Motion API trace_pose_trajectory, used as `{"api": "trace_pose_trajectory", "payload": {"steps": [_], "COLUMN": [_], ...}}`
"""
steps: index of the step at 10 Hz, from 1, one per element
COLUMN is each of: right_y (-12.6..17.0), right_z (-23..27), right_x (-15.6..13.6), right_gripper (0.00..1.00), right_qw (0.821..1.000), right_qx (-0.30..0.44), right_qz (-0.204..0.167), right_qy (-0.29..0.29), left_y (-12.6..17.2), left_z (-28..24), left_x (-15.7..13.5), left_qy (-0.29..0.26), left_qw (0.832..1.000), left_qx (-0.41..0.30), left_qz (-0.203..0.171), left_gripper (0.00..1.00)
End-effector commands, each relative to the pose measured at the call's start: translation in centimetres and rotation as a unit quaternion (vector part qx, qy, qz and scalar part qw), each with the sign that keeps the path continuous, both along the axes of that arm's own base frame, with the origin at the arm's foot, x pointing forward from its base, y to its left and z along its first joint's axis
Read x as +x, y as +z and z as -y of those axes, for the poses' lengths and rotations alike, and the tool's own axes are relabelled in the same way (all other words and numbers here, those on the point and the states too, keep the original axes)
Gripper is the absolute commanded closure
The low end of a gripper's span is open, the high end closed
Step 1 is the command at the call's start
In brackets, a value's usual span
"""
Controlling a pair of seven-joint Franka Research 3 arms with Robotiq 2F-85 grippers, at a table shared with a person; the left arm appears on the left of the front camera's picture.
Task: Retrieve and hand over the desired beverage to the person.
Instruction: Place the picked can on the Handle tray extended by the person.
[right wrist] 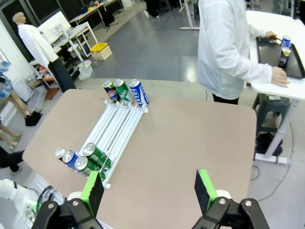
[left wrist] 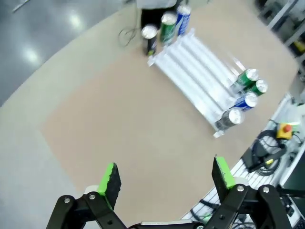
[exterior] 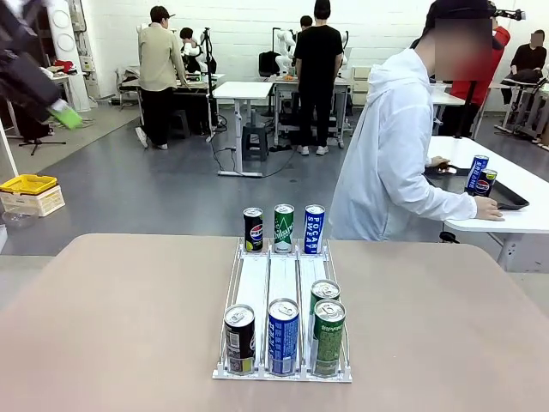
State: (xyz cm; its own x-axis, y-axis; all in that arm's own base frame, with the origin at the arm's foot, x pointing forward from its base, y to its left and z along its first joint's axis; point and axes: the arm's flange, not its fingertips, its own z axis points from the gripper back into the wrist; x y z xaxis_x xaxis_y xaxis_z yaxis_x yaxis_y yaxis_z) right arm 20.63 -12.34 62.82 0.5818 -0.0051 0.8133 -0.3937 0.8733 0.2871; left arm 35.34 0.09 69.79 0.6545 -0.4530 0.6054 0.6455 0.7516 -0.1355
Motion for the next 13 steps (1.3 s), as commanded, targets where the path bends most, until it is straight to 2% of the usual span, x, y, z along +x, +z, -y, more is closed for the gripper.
{"api": "trace_pose_trajectory", "payload": {"steps": [1,2,3,7,9,11,13], "right_y": [-0.2,-0.2,-0.2,-0.2,-0.2,-0.2,-0.2], "right_z": [-0.1,-0.1,-0.1,-0.1,-0.1,-0.1,-0.1], "right_x": [0.1,0.1,0.1,0.1,0.1,0.1,0.1], "right_gripper": [0.0,0.0,0.0,0.0,0.0,0.0,0.0], "right_qw": [1.0,1.0,1.0,1.0,1.0,1.0,1.0], "right_qx": [0.001,0.001,0.001,0.001,0.001,0.001,0.001], "right_qz": [0.0,0.0,0.0,0.0,0.0,0.0,0.0], "right_qy": [0.001,0.001,0.001,0.001,0.001,0.001,0.001], "left_y": [0.5,0.9,0.8,0.3,-1.1,-3.2,-3.6], "left_z": [-3.1,-4.7,-6.1,-6.6,-6.4,-5.2,-4.6], "left_x": [-2.6,-4.0,-5.0,-5.2,-5.3,-6.2,-6.7], "left_qy": [-0.032,-0.042,-0.063,-0.08,-0.086,-0.077,-0.082], "left_qw": [0.998,0.997,0.994,0.986,0.986,0.991,0.991], "left_qx": [-0.061,-0.067,-0.086,-0.094,-0.083,-0.065,-0.064], "left_qz": [-0.015,-0.017,-0.039,-0.113,-0.118,-0.086,-0.079], "left_gripper": [0.0,0.0,0.0,0.0,0.0,0.0,0.0]}}
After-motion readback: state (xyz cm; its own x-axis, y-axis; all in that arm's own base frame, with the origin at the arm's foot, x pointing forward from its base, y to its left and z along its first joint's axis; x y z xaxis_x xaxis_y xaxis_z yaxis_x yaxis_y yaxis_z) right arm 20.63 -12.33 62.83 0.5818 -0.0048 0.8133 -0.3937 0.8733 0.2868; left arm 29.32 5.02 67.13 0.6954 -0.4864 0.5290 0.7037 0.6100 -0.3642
